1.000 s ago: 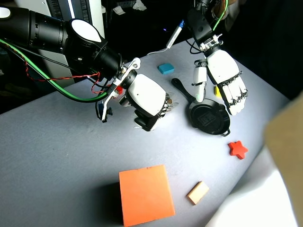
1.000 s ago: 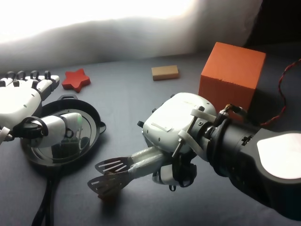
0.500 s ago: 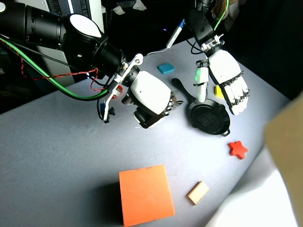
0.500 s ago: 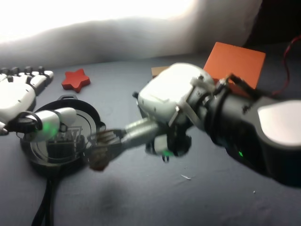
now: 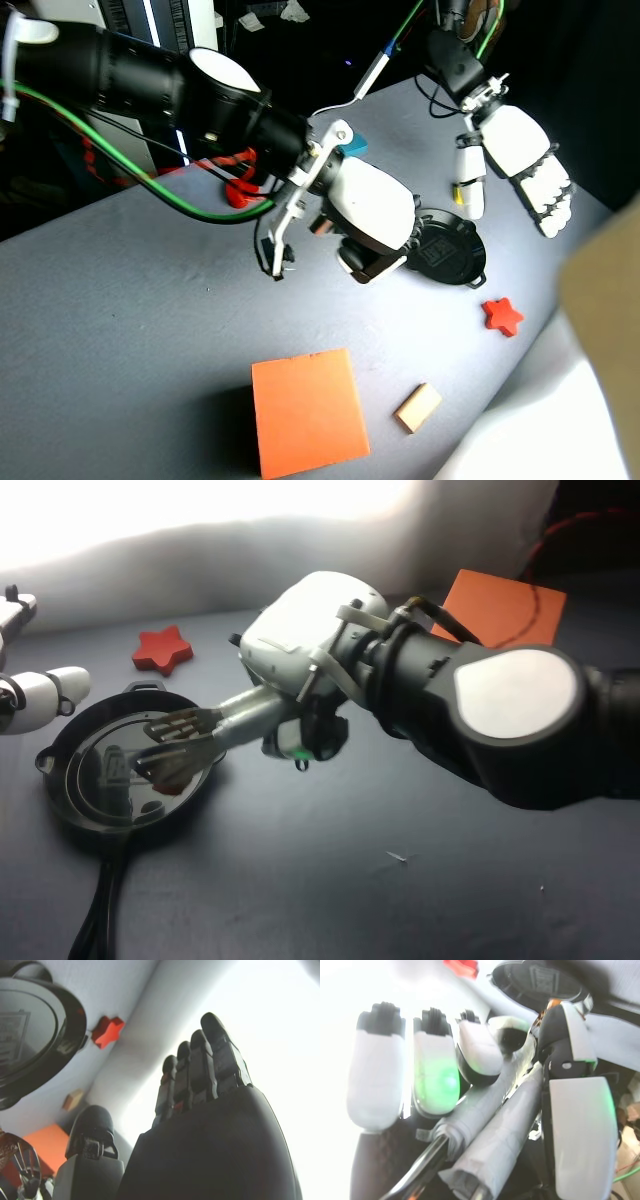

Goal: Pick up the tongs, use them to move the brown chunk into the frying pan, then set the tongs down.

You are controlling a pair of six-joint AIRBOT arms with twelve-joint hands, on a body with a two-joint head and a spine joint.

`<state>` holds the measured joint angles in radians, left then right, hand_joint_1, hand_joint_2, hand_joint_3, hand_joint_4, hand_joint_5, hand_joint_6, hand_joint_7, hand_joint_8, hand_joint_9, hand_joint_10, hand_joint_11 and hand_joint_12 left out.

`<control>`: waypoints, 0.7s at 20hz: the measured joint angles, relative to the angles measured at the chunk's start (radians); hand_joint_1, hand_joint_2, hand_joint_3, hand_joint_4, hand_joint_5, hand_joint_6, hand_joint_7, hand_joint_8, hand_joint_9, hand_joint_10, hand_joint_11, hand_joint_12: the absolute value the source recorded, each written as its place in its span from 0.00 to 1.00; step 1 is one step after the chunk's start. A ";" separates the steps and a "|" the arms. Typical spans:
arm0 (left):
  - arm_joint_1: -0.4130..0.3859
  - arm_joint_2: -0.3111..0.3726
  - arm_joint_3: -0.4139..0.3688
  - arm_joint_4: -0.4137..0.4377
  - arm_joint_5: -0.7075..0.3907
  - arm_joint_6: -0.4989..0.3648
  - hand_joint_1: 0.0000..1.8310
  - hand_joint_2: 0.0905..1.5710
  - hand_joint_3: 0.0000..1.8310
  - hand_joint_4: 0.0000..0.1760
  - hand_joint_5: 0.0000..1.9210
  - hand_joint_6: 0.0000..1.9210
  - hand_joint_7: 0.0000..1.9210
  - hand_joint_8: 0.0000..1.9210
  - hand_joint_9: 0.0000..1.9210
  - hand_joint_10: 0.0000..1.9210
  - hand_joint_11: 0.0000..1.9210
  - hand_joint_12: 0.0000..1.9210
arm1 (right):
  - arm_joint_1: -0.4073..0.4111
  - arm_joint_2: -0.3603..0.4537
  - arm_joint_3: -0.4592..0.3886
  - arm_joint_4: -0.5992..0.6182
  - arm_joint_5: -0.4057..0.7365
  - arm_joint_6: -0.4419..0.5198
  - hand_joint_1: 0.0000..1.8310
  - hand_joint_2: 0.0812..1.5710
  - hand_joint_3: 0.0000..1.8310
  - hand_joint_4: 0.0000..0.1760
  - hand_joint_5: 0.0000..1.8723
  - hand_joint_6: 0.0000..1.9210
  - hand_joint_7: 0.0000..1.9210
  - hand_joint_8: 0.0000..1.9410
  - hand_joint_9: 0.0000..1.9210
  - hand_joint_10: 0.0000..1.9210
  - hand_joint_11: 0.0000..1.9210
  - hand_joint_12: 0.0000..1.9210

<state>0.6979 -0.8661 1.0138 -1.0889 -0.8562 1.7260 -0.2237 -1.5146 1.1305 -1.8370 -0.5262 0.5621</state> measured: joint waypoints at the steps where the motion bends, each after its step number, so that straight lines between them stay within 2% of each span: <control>1: 0.004 0.000 0.006 -0.002 0.003 -0.004 0.00 0.82 0.00 0.09 0.03 0.00 0.06 0.00 0.07 0.00 0.00 0.32 | -0.003 -0.015 0.023 -0.018 0.004 0.018 0.46 0.90 0.00 1.00 0.70 0.96 0.82 0.95 0.86 1.00 0.85 1.00; 2: 0.021 0.000 0.019 0.002 0.009 -0.023 0.00 0.82 0.00 0.09 0.03 0.00 0.06 0.00 0.06 0.00 0.00 0.30 | -0.020 -0.051 0.090 -0.118 0.051 0.115 0.45 0.90 0.00 1.00 0.71 0.96 0.82 0.96 0.86 1.00 0.85 1.00; 3: 0.031 0.000 0.025 -0.002 0.010 -0.029 0.00 0.82 0.00 0.09 0.03 0.00 0.06 0.00 0.06 0.00 0.00 0.30 | -0.024 -0.064 0.111 -0.168 0.077 0.151 0.45 0.90 0.00 1.00 0.71 0.96 0.82 0.96 0.86 1.00 0.85 1.00; 7: 0.041 0.000 0.039 -0.004 0.012 -0.046 0.00 0.82 0.00 0.06 0.04 0.00 0.06 0.00 0.06 0.00 0.00 0.28 | -0.026 -0.103 0.144 -0.215 0.090 0.169 0.43 0.91 0.00 1.00 0.69 0.93 0.81 0.97 0.86 1.00 0.84 1.00; 8: 0.041 0.000 0.042 -0.004 0.010 -0.046 0.00 0.82 0.00 0.12 0.02 0.00 0.05 0.00 0.06 0.00 0.00 0.28 | -0.031 -0.105 0.146 -0.237 0.092 0.181 0.44 0.90 0.00 1.00 0.67 0.93 0.80 1.00 0.86 1.00 0.85 1.00; 10: 0.041 0.000 0.045 -0.005 0.008 -0.045 0.00 0.82 0.00 0.07 0.03 0.00 0.05 0.00 0.06 0.00 0.00 0.29 | -0.041 -0.105 0.153 -0.262 0.098 0.205 0.45 0.89 0.00 1.00 0.68 0.93 0.80 0.99 0.86 1.00 0.85 1.00; 13: 0.043 0.000 0.044 -0.002 0.011 -0.046 0.00 0.82 0.00 0.07 0.03 0.00 0.06 0.00 0.06 0.00 0.00 0.28 | -0.042 -0.103 0.154 -0.275 0.090 0.204 0.45 0.90 0.00 1.00 0.67 0.97 0.80 0.99 0.85 1.00 0.83 1.00; 14: 0.043 0.000 0.043 0.002 0.011 -0.046 0.00 0.82 0.00 0.09 0.03 0.00 0.05 0.00 0.06 0.00 0.00 0.28 | -0.042 -0.103 0.154 -0.277 0.083 0.203 0.40 0.91 0.00 1.00 0.65 1.00 0.78 1.00 0.83 1.00 0.80 1.00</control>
<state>0.7406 -0.8658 1.0569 -1.0874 -0.8455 1.6798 -0.2653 -1.6180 1.2846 -2.1136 -0.4431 0.7650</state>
